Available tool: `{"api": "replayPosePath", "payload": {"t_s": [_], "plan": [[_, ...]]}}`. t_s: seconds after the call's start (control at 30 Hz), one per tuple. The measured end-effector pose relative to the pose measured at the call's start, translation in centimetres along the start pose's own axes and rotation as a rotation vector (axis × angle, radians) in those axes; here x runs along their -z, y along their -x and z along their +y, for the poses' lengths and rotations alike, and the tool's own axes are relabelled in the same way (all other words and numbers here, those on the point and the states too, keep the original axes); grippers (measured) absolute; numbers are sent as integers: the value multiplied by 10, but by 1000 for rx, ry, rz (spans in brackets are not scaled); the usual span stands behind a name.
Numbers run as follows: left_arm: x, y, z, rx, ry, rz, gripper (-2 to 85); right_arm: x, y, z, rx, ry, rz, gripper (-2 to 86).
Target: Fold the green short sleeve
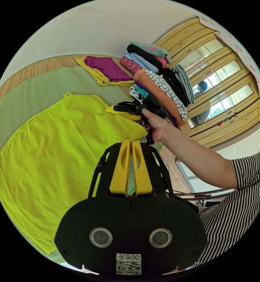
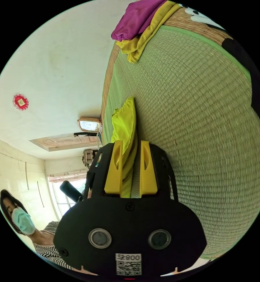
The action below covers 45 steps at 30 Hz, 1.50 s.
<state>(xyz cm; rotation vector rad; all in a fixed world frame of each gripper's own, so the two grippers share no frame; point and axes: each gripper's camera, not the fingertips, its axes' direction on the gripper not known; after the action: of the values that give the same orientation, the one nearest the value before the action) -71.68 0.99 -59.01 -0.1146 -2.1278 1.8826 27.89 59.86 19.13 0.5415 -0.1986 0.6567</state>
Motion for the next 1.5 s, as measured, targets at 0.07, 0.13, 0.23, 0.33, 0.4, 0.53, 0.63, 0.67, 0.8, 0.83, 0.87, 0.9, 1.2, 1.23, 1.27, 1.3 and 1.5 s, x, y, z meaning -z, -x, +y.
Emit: {"api": "replayPosePath", "payload": {"t_s": [0.07,0.13,0.23,0.33,0.4,0.53,0.63,0.67,0.8,0.83,0.87,0.9,1.2,1.23,1.27,1.3,1.5], "plan": [[-3,0,0,-6,8,5,10,-6,-1,-8,4,11,11,81],[-5,0,0,-8,12,13,10,-14,-2,-19,12,29,19,69],[-7,1,0,-9,21,24,9,-27,-2,-30,20,45,37,52],[-6,2,1,-10,29,34,9,-41,-4,-39,27,63,54,33],[-4,3,2,-8,32,37,9,-50,-7,-42,26,78,57,24],[3,5,5,-10,37,55,8,-55,-13,-45,40,71,50,13],[8,4,9,-16,50,78,9,-55,-18,-42,53,70,34,9],[9,3,10,-20,55,87,8,-54,-19,-42,53,67,35,9],[17,-2,18,-33,69,115,8,-52,-26,-30,72,50,48,6],[20,-3,21,-39,74,121,8,-51,-30,-25,71,40,46,6],[24,-3,25,-40,77,127,8,-51,-32,-23,69,35,43,5],[26,-3,26,-40,77,130,8,-51,-37,-19,62,24,38,5],[122,25,61,5,-82,196,8,-97,-2,-1,160,-43,-22,4],[141,32,69,18,-121,202,8,-112,12,-2,190,-37,-19,4],[161,39,78,31,-163,204,8,-119,19,-2,205,-36,-16,3],[171,42,84,40,-183,204,8,-135,33,-1,237,-31,-15,3],[270,92,152,171,-375,181,7,-239,89,4,354,11,4,4]]}}
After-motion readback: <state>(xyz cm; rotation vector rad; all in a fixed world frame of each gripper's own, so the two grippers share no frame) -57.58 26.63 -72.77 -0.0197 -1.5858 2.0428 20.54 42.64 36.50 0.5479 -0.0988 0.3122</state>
